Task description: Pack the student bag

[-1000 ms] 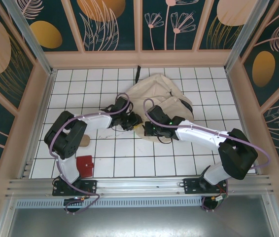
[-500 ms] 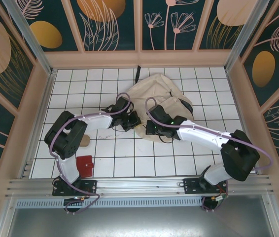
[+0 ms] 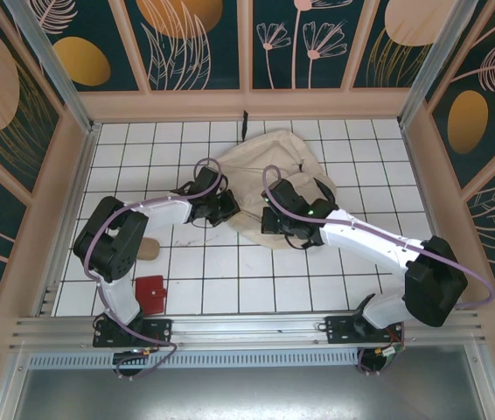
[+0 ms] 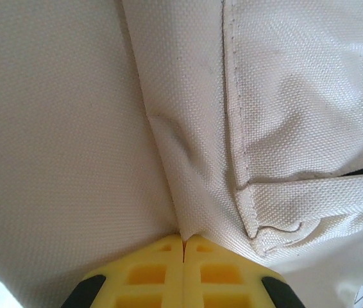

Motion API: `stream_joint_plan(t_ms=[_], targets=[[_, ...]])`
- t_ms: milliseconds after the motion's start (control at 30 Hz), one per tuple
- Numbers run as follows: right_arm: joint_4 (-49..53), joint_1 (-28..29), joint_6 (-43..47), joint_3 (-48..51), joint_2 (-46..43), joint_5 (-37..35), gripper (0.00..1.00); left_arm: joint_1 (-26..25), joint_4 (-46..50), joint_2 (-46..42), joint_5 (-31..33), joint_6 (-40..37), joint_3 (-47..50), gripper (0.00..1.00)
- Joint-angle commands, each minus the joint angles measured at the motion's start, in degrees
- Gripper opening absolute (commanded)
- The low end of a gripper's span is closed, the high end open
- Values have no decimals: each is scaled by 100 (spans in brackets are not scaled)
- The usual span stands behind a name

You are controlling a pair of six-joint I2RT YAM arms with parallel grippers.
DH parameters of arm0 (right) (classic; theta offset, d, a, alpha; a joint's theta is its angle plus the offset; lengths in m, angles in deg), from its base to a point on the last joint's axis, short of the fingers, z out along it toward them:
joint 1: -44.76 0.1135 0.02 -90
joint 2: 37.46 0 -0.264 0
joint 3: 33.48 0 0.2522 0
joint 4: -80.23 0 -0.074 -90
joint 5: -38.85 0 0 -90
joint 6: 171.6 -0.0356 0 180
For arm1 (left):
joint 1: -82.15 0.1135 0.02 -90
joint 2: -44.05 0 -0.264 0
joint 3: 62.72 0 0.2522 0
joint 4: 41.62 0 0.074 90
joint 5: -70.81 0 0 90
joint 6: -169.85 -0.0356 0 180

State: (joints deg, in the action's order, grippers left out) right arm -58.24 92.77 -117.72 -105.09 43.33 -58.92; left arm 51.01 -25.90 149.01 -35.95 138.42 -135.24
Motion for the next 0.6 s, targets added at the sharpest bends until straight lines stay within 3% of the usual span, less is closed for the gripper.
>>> stream_joint_plan(t_ms=[0, 367, 467, 567], targets=[[627, 9, 96, -122, -164, -296, 0, 273, 363, 55, 787, -181, 181, 0], [860, -53, -219, 69, -359, -1439, 0, 522, 398, 133, 916, -398, 68, 0], [649, -64, -142, 80, -305, -1347, 0, 565, 352, 165, 866, -415, 23, 0], [72, -64, 161, 113, -185, -671, 0, 565, 271, 92, 603, -475, -65, 0]])
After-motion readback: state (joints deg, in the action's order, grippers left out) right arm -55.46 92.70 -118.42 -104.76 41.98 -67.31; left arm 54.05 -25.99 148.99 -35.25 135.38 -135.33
